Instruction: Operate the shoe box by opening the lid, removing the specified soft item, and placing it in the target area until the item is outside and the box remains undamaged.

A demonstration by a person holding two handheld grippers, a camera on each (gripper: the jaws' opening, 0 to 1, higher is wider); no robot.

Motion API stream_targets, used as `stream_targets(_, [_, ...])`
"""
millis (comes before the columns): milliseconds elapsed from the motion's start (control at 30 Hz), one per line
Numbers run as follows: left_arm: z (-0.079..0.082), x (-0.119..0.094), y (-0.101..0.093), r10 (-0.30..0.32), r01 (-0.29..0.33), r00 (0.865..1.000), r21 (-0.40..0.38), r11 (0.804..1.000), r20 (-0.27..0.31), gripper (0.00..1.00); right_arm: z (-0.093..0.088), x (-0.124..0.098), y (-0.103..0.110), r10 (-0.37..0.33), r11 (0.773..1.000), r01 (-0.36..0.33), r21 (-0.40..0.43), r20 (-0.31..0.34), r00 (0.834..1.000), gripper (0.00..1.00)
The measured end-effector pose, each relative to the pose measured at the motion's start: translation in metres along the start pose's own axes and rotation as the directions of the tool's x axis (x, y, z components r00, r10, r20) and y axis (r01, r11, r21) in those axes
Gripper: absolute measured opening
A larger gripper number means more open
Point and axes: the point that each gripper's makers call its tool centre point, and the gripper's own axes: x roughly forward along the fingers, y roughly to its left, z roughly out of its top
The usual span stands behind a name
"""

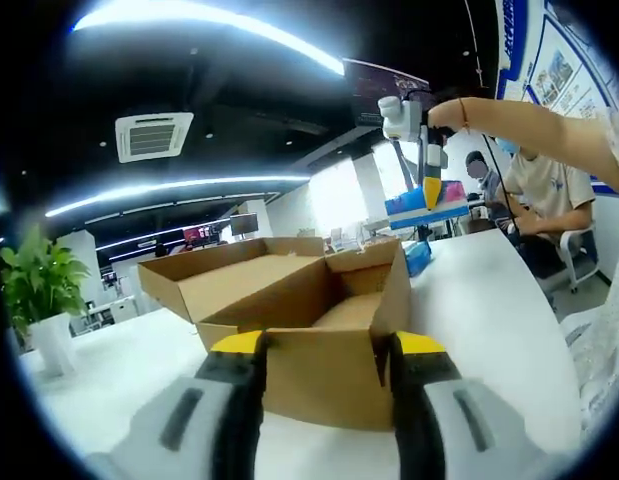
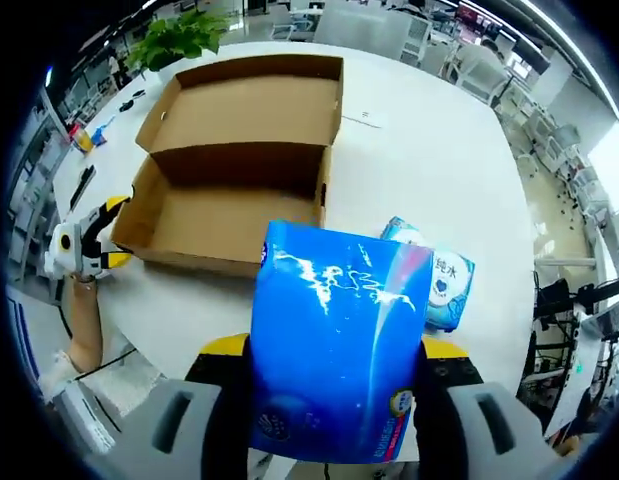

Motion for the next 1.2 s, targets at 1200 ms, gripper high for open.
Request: stream_targets(1200, [0.001,0.000,0.000,0.001,-0.001,1.000,-0.002,1.000,0.005,0.51,-0.062,0.079,-0.013,0.100,0.987,-0.117,-0.112,-0.146,0.984,0.64])
